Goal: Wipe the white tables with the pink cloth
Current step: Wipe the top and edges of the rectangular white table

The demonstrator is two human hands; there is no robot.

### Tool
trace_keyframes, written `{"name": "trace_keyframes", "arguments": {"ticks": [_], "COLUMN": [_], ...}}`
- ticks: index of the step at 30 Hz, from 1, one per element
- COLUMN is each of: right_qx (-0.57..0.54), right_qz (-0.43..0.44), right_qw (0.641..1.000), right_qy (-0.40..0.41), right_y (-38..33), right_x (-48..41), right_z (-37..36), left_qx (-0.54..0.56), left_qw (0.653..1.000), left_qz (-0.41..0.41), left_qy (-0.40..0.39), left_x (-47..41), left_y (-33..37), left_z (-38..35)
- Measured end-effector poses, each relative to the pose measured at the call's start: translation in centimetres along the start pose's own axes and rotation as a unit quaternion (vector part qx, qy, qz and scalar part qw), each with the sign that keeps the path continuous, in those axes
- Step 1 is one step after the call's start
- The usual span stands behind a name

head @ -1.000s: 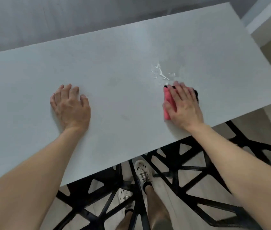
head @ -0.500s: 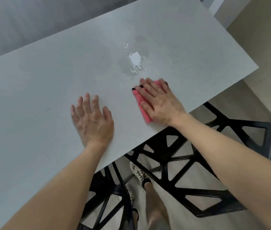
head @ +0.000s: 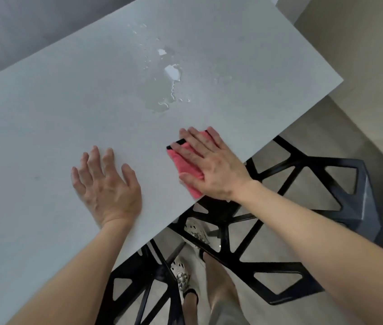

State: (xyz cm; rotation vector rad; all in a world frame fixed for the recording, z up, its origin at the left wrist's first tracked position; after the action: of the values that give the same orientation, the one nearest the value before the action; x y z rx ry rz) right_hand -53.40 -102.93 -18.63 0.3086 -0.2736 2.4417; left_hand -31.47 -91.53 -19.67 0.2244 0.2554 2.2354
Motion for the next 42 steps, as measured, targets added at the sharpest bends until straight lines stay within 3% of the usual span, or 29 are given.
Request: {"name": "trace_keyframes", "arguments": {"ticks": [4,6,8,10,13,15,16,18,20,22,24,26,28,31,33,35,37,38,40,42], "right_qx": [-0.023,-0.051,-0.067,-0.078,-0.049,-0.010,-0.003,-0.007,-0.039,-0.084,-0.085,-0.067,-0.041,0.001,-0.006,-0.039,-0.071,-0.080,-0.066,-0.040], "right_qz": [-0.235,-0.323,-0.353,-0.267,-0.030,0.056,0.051,-0.080,-0.274,-0.374,-0.342,-0.187,-0.034,0.093,0.007,-0.171,-0.284,-0.300,-0.230,-0.052], "right_qw": [0.971,0.942,0.928,0.956,0.998,0.998,0.999,0.997,0.959,0.918,0.929,0.977,0.998,0.996,1.000,0.982,0.951,0.945,0.965,0.996], "right_qy": [0.045,0.078,0.100,0.087,0.008,-0.012,-0.011,0.021,0.066,0.100,0.112,0.077,0.017,-0.001,0.025,0.069,0.097,0.103,0.106,0.055], "right_y": [12.9,13.6,9.2,1.3,-8.8,-6.8,-3.7,5.5,13.7,14.4,8.4,-0.4,-6.4,-3.5,3.6,11.2,13.5,12.2,6.0,-1.7], "right_x": [1.2,1.0,0.6,-0.3,-0.6,-0.3,-0.4,-0.3,0.6,0.4,-1.1,-2.5,-2.5,-3.5,-6.3,-8.6,-10.0,-10.5,-10.2,-8.1], "right_z": [2.0,2.4,2.4,1.5,-0.6,-1.0,-0.6,1.0,2.5,2.8,2.4,1.4,0.2,0.3,2.3,4.7,5.5,5.4,4.9,3.1], "left_qx": [0.000,-0.001,0.003,0.001,0.000,-0.003,-0.004,-0.003,-0.006,-0.007,-0.009,-0.012,-0.010,-0.015,-0.018,-0.018,-0.021,-0.022,-0.023,-0.025], "left_qw": [1.000,1.000,1.000,1.000,1.000,1.000,1.000,1.000,1.000,1.000,1.000,1.000,1.000,1.000,1.000,1.000,0.999,0.999,0.999,0.999], "left_qz": [0.004,0.002,-0.002,-0.001,-0.005,-0.006,-0.004,-0.004,-0.003,-0.002,-0.002,0.001,0.000,-0.006,-0.007,-0.008,-0.009,-0.007,-0.008,-0.008], "left_qy": [0.005,0.007,0.008,0.008,0.008,0.011,0.011,0.009,0.012,0.013,0.010,0.010,0.013,0.017,0.020,0.023,0.028,0.030,0.030,0.032], "left_x": [0.1,0.1,0.0,0.0,0.0,0.0,0.0,-0.1,-0.1,0.0,0.0,0.0,0.0,0.1,0.1,0.2,0.2,0.1,0.2,0.2], "left_y": [-0.2,-0.1,-0.1,0.0,-0.1,-0.1,-0.1,-0.1,-0.1,0.0,-0.1,-0.1,0.0,0.2,0.2,0.2,0.3,0.3,0.3,0.4], "left_z": [0.1,0.2,0.3,0.3,0.4,0.4,0.4,0.3,0.3,0.3,0.3,0.4,0.6,0.7,0.7,0.7,0.8,0.9,1.0,1.2]}}
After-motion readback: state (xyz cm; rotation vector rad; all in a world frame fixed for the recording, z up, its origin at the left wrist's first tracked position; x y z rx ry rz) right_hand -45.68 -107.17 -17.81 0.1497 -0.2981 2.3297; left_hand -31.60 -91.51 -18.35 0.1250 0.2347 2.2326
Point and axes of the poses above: each hand's wrist, its own x-axis away from the middle knuckle, its own z-axis out of the back of the hand, y = z × x, the point moved 8 cm from there along -x, towards the middle knuckle, and after that the axes turned 8 degrees about -y, right-handed, at the moved point
